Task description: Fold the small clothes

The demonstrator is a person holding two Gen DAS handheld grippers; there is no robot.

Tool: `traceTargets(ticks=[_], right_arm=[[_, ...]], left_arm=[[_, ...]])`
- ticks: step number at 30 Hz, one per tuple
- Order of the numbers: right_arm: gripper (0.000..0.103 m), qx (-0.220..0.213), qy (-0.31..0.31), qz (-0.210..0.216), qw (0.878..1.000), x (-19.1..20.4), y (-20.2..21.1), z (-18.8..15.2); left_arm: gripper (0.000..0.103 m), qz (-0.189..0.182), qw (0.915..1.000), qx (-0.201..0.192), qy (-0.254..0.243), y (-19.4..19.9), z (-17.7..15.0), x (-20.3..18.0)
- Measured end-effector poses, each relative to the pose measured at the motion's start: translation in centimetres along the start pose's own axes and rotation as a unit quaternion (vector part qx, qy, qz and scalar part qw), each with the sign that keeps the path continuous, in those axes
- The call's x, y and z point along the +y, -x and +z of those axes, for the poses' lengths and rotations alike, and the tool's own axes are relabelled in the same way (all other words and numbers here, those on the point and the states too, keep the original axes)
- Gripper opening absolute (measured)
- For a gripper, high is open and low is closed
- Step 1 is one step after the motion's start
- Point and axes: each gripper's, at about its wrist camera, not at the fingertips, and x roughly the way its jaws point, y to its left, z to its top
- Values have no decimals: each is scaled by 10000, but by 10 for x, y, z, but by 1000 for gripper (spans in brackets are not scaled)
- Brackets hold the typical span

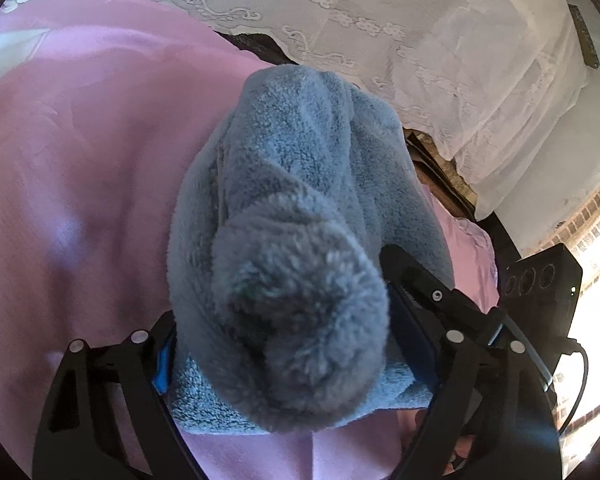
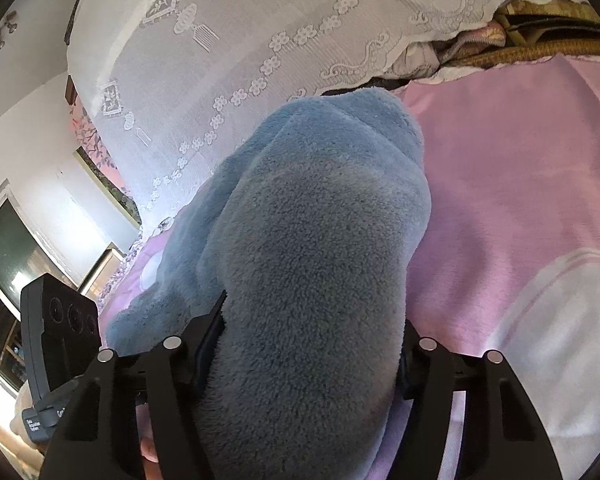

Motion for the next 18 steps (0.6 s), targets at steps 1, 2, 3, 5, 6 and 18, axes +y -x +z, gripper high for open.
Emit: traceTargets(ticks=[1,2,3,5,6,18], right_arm=[[66,-33,9,-25,10000,0,4,-1],[66,-72,8,-58,10000,0,9,-3],[66,-97,4,-84,9999,-1,13,-5],[66,-137,-15,-148,9998,-2,21,-9],[66,-147,-30,-169,9997,-2,24,-10],[66,-364,-280,-569,9973,-24,105,-40]], left_arm=[[82,-32,10000,10,-20,0,-1,-1],[82,-72,10000,34,-46,0,-2,-3],[82,-103,9999,57,-64,1,-3,-5],[82,-177,9997,125,-115,-1,-5,-8],[82,-206,9996,156,-143,-1,-7,-10],[82,-528,9942,531,-769,2,-51,-66]])
